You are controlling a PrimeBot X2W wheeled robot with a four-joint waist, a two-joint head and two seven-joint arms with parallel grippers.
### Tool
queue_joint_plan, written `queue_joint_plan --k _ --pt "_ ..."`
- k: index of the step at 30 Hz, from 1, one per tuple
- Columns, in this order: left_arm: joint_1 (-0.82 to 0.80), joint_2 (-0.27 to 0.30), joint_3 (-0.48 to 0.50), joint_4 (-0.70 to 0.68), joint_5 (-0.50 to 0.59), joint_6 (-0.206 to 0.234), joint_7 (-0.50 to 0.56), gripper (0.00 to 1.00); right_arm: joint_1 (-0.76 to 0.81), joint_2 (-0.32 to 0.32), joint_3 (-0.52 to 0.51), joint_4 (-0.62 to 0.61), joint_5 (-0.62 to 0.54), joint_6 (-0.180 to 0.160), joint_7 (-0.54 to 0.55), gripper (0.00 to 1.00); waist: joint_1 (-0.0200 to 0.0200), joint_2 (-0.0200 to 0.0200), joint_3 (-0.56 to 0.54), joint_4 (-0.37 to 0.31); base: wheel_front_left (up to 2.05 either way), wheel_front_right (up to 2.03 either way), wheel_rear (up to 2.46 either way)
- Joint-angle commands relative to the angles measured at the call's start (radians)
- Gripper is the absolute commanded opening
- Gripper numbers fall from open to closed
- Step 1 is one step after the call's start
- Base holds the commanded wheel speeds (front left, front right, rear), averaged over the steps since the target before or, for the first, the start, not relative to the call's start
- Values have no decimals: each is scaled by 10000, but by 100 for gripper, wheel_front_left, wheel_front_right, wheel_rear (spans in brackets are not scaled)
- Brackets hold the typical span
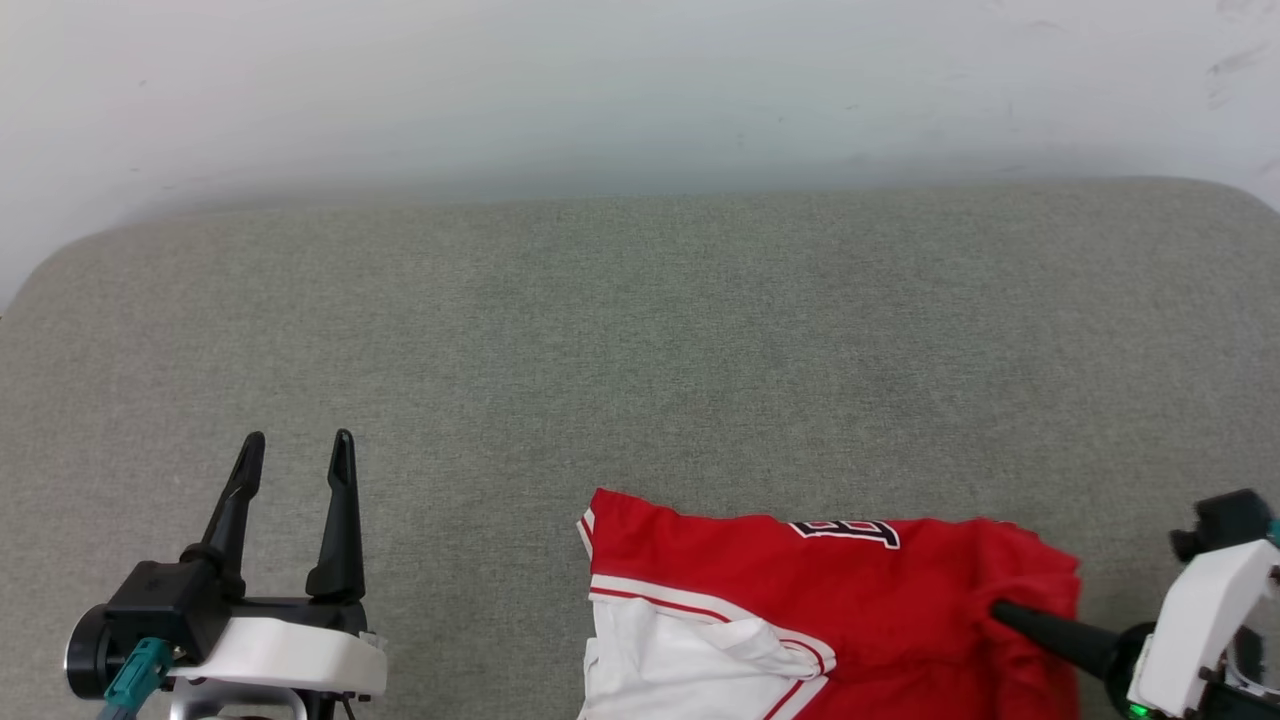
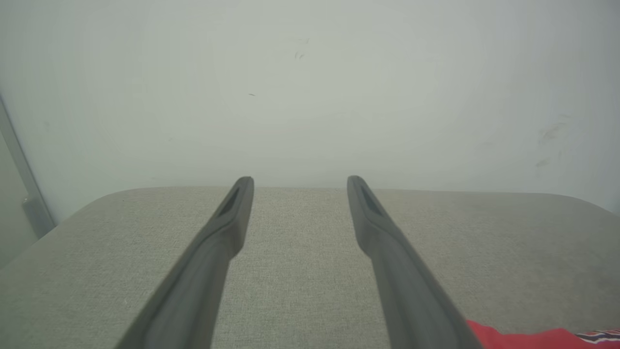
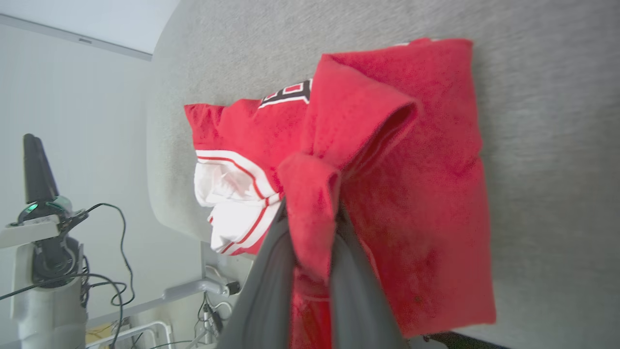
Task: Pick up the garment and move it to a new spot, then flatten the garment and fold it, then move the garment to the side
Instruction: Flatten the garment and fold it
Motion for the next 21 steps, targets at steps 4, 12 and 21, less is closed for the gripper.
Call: queue_joint_plan --k 4,12,21 --pt "-100 -4 -98 82 -35 -37 23 100 -172 557 130 -174 1239 -5 805 0 -1 0 -20 106 0 0 0" --pt "-239 -23 -278 197 -62 -85 87 100 -533 719 1936 631 3417 -5 91 0 -1 0 18 473 0 0 0" --pt "-511 -106 -501 300 -21 -191 78 100 -1082 709 4941 1905 4277 -5 -2305 0 -1 0 293 946 0 0 0"
